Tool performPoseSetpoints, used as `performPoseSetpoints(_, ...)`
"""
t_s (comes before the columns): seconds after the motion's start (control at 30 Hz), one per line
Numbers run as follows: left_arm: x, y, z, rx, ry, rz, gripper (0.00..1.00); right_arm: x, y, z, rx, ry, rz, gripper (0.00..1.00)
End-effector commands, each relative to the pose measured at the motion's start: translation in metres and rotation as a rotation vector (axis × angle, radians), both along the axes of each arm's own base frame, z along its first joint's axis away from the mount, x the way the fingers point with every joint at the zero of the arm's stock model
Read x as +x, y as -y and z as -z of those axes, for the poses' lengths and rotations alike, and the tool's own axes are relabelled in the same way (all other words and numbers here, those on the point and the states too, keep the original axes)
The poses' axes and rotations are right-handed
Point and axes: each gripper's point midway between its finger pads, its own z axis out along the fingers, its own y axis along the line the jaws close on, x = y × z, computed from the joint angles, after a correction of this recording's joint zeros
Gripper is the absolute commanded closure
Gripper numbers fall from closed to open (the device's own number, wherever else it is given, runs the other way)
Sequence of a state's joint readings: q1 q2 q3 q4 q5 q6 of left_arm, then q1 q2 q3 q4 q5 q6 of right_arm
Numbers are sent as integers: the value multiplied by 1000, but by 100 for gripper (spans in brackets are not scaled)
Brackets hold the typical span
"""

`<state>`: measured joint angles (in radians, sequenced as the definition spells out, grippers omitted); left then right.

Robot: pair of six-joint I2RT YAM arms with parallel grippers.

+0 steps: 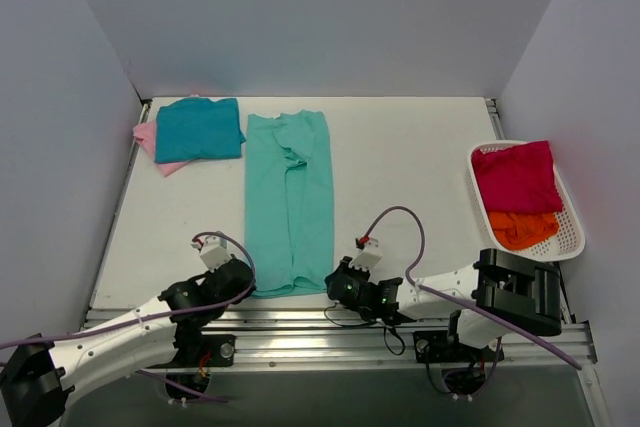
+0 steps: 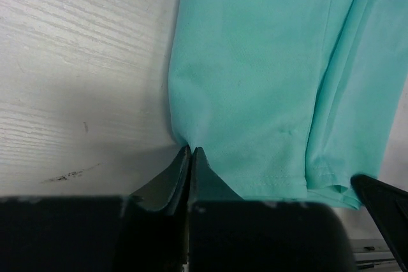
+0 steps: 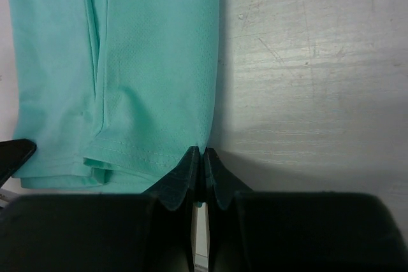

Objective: Fold and stack the t-shirts
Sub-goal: Fold the tshirt

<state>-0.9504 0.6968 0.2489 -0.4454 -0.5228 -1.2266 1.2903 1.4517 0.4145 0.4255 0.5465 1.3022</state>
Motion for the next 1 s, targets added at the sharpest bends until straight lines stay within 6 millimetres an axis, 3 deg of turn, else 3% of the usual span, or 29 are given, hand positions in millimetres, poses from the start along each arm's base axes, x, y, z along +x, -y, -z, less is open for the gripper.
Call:
performPoseSetpoints(0.0, 4, 3, -10, -20, 18, -15, 98, 5, 18, -5, -99, 31, 29, 100)
performPoseSetpoints(0.07, 3, 3, -13, -19, 19, -9, 98, 9, 17, -18, -88, 50, 35, 100)
performPoseSetpoints(0.27, 14, 6, -48, -26, 95, -2, 98, 21, 14, -48, -136, 95, 30, 100)
performPoseSetpoints(0.6, 51, 9, -109, 22, 226, -30, 98, 72, 13, -84, -179, 158, 47, 100)
performPoseSetpoints(0.7, 66, 6, -118, 16, 245, -54, 98, 89, 15, -93, -198, 179, 66, 100)
performPoseSetpoints(0.97, 103, -11, -115, 31, 245, -90, 98, 129, 20, -107, -228, 217, 120, 100)
